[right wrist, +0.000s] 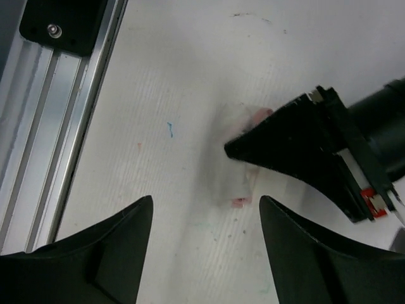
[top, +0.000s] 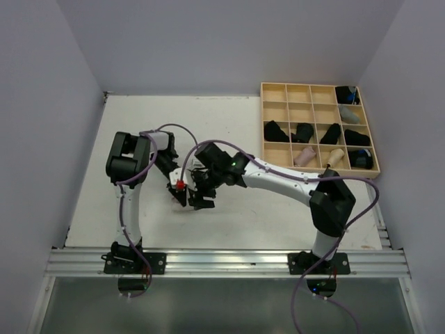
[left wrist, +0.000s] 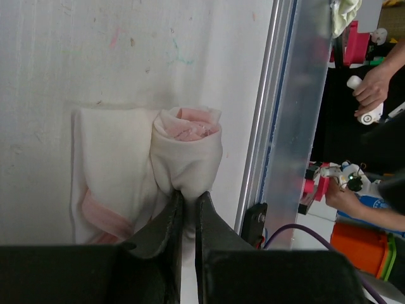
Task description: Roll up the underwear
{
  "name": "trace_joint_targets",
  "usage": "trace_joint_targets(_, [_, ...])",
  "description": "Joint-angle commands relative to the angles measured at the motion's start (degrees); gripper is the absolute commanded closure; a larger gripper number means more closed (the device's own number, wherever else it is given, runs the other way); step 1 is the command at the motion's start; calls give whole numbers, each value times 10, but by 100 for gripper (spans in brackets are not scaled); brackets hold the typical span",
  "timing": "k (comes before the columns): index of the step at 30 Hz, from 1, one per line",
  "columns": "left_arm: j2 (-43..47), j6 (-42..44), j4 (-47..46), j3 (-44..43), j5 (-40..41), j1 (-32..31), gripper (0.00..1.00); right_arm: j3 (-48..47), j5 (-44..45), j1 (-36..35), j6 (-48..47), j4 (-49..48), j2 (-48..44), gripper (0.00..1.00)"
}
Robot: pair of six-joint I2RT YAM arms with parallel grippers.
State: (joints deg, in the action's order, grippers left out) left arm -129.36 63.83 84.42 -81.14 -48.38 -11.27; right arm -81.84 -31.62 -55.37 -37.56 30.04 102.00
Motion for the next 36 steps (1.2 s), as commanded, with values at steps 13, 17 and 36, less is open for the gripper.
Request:
trace_joint_targets(13, [-20,16,-110,21,76,5,88,66,148,-53,-73,-172,98,26])
trace_joint_targets(17, [-15,13,-118,26,77,5,87,74,147,-52,-77,-176,112,32])
trace_joint_targets(36, [36,-16,-152,35,51,10,67,59,27,-34,-55,-129,160,96])
